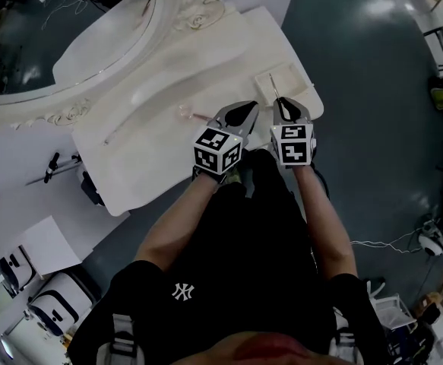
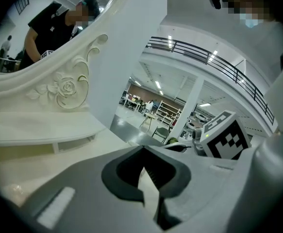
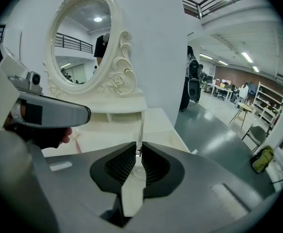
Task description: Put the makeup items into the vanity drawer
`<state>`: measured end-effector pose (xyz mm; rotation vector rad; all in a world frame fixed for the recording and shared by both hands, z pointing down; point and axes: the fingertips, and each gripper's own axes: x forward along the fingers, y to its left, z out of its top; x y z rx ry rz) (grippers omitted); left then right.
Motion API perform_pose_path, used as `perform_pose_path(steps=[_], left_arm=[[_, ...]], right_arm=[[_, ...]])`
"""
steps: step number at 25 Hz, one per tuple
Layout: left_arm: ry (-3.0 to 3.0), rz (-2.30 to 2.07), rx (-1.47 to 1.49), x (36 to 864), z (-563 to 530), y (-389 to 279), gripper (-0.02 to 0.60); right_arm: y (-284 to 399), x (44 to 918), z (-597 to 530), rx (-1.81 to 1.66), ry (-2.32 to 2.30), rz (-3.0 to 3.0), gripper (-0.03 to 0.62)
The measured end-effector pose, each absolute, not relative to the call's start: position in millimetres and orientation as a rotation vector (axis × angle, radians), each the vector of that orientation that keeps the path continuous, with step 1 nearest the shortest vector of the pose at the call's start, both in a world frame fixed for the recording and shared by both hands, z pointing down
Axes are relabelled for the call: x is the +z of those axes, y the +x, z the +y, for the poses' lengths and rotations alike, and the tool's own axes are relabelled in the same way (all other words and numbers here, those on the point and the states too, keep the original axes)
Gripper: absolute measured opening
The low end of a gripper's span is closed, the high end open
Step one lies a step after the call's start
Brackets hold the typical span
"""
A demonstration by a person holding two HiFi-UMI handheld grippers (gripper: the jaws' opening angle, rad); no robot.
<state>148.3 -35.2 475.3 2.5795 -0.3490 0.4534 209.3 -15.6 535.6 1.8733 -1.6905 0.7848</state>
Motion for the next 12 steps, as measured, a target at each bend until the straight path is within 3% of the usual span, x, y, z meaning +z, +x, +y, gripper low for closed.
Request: perform_pose_path(steps=[12], left_arm=[[2.548, -0.379, 0.491, 489.9, -53.6, 192.1, 0.0]], right_arm=[[249.6, 566.0, -22.1, 0.807, 1.749, -1.681, 0.058]])
